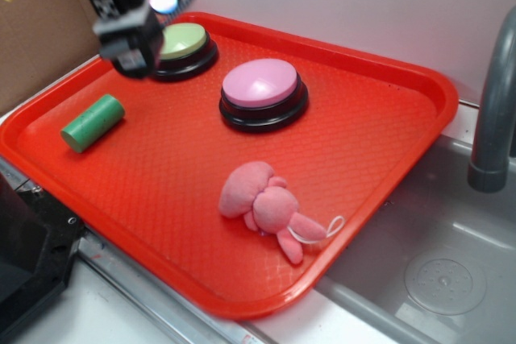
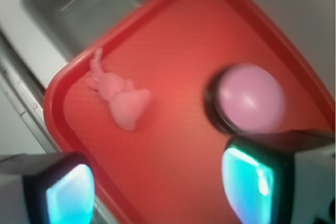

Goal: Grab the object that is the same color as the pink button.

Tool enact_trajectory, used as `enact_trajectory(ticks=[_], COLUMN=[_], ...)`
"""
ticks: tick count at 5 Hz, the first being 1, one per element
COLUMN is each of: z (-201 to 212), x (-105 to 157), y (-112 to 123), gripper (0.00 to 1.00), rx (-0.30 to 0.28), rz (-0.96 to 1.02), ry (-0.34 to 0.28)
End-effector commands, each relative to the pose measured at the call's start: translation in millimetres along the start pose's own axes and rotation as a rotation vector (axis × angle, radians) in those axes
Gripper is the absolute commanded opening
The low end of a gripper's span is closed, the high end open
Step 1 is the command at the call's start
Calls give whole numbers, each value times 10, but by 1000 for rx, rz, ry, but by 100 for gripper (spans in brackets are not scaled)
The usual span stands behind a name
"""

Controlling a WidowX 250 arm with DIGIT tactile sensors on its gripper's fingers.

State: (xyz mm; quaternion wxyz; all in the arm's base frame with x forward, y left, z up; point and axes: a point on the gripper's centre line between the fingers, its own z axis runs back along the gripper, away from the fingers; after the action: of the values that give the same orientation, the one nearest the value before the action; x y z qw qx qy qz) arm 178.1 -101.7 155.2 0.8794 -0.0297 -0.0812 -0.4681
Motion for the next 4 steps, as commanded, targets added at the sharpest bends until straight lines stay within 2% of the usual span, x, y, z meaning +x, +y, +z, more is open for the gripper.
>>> enact_trajectory(ticks=[1, 2, 3, 4], z=[-512, -715, -869, -1095], x=[186, 178, 120, 78], y=[-298, -351, -392, -400], gripper=[100, 100, 100, 100], rx=[-69, -66, -50, -61], rz=[-491, -718, -772, -752], ry=[62, 108, 112, 101])
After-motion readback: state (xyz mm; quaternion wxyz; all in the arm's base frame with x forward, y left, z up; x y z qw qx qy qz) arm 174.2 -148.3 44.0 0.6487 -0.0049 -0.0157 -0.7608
